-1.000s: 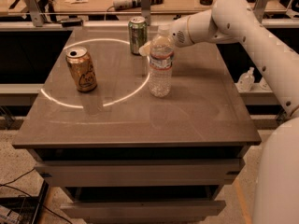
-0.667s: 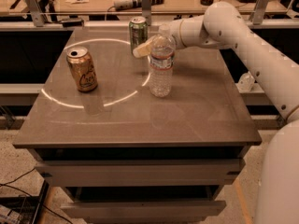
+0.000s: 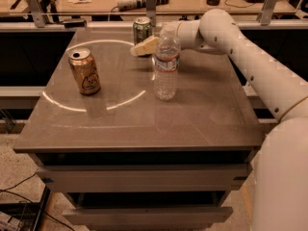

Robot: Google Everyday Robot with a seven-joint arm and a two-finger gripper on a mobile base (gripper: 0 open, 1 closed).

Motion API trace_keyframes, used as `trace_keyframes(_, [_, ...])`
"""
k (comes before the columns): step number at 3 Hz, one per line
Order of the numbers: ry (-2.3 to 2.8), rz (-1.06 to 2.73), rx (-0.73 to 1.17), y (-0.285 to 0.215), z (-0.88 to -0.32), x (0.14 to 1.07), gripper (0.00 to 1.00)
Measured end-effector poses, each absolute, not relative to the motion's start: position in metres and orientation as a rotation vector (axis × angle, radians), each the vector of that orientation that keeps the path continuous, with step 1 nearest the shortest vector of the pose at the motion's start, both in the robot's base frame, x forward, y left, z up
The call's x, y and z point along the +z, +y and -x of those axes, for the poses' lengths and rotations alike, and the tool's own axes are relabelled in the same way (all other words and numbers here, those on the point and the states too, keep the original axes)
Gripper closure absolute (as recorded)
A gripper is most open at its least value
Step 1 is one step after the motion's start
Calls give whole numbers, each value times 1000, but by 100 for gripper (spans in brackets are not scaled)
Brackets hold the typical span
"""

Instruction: Pick green can

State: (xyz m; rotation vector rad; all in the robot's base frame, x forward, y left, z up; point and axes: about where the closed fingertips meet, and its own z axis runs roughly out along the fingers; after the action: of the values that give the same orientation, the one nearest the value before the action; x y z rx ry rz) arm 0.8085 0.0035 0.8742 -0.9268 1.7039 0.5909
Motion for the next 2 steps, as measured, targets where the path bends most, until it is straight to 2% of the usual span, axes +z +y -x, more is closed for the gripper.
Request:
trace_keyframes(1, [1706, 926, 610, 6, -823, 873, 0])
trace_keyframes(2, [1717, 916, 635, 6, -832, 874, 15])
